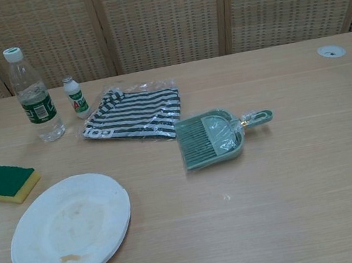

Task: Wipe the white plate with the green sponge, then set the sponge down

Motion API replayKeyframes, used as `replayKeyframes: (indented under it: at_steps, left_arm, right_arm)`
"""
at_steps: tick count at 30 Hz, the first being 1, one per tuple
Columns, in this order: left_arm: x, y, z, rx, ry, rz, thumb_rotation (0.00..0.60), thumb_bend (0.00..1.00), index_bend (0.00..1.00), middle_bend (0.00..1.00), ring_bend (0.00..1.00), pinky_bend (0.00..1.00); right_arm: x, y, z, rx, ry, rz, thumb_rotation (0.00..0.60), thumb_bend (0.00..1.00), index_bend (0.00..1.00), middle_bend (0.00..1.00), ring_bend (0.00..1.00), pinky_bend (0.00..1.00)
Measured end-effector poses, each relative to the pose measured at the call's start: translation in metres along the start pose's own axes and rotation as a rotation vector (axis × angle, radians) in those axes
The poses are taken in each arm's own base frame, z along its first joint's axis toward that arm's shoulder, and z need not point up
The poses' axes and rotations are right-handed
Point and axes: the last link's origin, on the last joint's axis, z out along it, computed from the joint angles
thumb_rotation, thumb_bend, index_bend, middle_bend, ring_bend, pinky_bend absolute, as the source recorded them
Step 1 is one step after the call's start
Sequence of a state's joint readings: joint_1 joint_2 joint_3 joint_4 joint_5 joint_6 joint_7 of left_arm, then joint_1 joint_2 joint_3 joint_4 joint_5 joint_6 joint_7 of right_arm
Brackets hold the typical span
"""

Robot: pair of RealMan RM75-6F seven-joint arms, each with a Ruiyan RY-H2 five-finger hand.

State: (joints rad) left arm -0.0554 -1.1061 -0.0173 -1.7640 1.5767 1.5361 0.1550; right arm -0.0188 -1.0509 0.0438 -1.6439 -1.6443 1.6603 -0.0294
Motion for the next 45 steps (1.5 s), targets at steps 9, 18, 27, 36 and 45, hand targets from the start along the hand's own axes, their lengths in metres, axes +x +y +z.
replayKeyframes:
  at_steps: [9,18,27,36,45]
  left_arm:
    - [-0.012,-0.007,0.017,0.015,-0.057,0.016,0.6,0.0,0.0,0.0,0.0,0.0]
    - [-0.041,-0.034,0.087,-0.016,-0.144,0.141,0.6,0.0,0.0,0.0,0.0,0.07]
    - [-0.079,-0.048,0.15,-0.099,-0.291,0.169,0.6,0.0,0.16,0.08,0.04,0.17]
    - [-0.117,-0.034,0.183,-0.146,-0.363,0.184,0.6,0.0,0.23,0.15,0.06,0.19]
    - [-0.137,-0.017,0.204,-0.155,-0.406,0.176,0.6,0.0,0.28,0.17,0.08,0.2]
  right_arm:
    - [0.001,0.001,0.0,-0.007,-0.004,-0.003,0.6,0.0,0.0,0.0,0.0,0.0]
    - [-0.003,0.005,0.006,-0.042,-0.013,-0.014,0.6,0.0,0.0,0.0,0.0,0.0]
    - [-0.015,0.006,0.017,-0.082,-0.051,-0.051,0.6,0.0,0.0,0.0,0.0,0.0]
    - [-0.027,0.008,0.026,-0.118,-0.085,-0.075,0.6,0.0,0.0,0.0,0.0,0.0]
    - [-0.033,0.012,0.032,-0.149,-0.106,-0.08,0.6,0.0,0.0,0.0,0.0,0.0]
